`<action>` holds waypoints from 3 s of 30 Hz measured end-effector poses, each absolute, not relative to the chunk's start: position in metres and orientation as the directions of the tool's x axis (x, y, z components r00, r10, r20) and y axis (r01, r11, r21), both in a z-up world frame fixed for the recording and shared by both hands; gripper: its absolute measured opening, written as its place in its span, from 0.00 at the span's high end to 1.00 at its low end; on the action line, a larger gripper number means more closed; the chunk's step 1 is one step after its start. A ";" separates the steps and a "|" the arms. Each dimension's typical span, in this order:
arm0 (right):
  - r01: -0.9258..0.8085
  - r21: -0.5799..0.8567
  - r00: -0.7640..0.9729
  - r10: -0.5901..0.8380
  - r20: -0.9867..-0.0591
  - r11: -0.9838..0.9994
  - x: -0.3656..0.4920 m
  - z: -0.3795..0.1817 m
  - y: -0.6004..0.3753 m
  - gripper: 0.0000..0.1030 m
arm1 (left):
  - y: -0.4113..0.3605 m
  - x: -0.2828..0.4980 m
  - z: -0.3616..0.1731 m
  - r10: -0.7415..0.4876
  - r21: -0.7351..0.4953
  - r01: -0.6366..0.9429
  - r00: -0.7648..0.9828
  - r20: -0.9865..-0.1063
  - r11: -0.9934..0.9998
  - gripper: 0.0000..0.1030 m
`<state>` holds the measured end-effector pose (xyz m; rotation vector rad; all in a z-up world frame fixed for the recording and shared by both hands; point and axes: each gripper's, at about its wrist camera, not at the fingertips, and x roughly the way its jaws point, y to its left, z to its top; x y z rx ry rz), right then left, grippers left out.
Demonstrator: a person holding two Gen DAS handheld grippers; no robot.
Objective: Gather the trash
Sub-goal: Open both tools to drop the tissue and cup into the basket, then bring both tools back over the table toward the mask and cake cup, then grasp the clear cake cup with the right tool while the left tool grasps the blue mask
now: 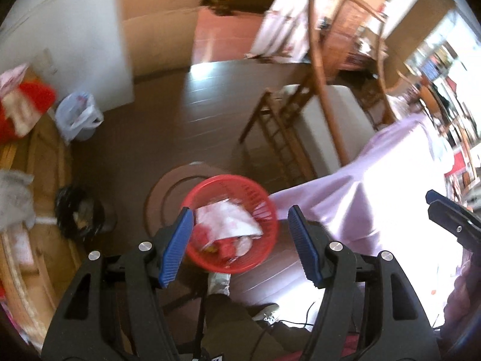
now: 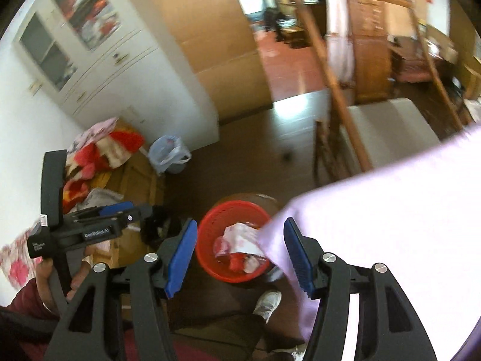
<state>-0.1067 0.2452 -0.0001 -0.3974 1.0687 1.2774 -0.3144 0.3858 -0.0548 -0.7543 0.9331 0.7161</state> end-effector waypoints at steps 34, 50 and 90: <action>-0.205 0.349 0.478 0.405 -0.780 0.914 -0.038 -0.022 -0.107 0.39 | 0.159 -0.029 -0.026 -0.143 -0.148 0.029 0.493 -0.858 0.988 0.30; -0.038 0.328 0.443 0.310 -0.841 0.944 0.004 -0.086 -0.226 0.39 | 0.101 -0.024 -0.027 -0.068 -0.092 -0.029 0.465 -0.883 0.995 0.27; 0.120 0.214 0.520 0.123 -0.845 0.969 -0.030 -0.068 -0.375 0.60 | -0.163 0.135 -0.116 -0.255 -0.192 0.237 0.275 -0.927 0.953 0.36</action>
